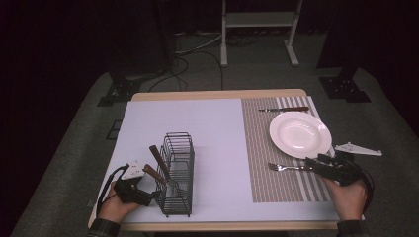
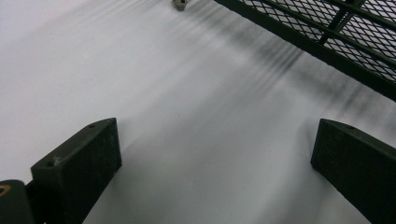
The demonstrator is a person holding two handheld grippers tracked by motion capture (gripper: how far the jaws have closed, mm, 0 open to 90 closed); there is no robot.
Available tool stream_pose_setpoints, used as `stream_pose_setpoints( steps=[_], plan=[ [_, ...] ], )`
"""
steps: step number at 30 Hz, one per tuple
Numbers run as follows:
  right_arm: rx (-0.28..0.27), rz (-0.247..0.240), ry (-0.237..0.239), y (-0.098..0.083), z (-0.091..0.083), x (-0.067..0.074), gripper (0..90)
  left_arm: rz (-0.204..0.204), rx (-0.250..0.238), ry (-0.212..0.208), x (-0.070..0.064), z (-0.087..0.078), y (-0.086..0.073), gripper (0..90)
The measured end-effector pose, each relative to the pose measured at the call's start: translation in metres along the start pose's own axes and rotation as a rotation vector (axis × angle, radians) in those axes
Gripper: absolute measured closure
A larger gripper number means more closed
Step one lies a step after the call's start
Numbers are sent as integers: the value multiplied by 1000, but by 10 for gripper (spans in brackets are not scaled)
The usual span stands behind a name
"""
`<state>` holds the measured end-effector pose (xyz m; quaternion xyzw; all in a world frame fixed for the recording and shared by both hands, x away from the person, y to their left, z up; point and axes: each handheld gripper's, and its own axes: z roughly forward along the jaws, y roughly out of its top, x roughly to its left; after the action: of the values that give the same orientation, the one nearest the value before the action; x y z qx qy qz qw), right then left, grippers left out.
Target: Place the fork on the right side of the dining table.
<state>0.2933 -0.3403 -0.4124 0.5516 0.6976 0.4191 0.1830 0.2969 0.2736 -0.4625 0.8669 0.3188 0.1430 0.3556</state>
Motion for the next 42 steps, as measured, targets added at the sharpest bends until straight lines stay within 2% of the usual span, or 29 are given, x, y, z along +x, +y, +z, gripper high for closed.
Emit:
stream_pose_setpoints(
  steps=[4,9,14,19,22,24,28,30,33,42],
  plan=[
    [-7,-21,44,3,5,9,395,0,0,0,0,0,0,0],
    [-8,-95,89,8,16,25,341,-1,0,-1,0,0,0,0],
    [7,-137,148,11,25,42,289,1,0,1,0,0,0,0],
    [1,-169,196,16,33,58,174,1,0,1,0,0,0,0],
    [22,-189,234,19,42,70,124,0,0,0,0,0,0,0],
    [42,-201,236,20,48,78,93,0,0,0,0,0,0,0],
    [64,-273,257,21,62,97,0,1,-1,0,0,0,0,0],
    [58,-311,257,22,68,107,0,0,0,1,0,0,0,0],
    [65,-331,250,24,76,118,0,0,0,0,0,0,0,0],
    [91,-420,284,23,99,155,0,-2,0,0,0,0,0,0]
  ],
)
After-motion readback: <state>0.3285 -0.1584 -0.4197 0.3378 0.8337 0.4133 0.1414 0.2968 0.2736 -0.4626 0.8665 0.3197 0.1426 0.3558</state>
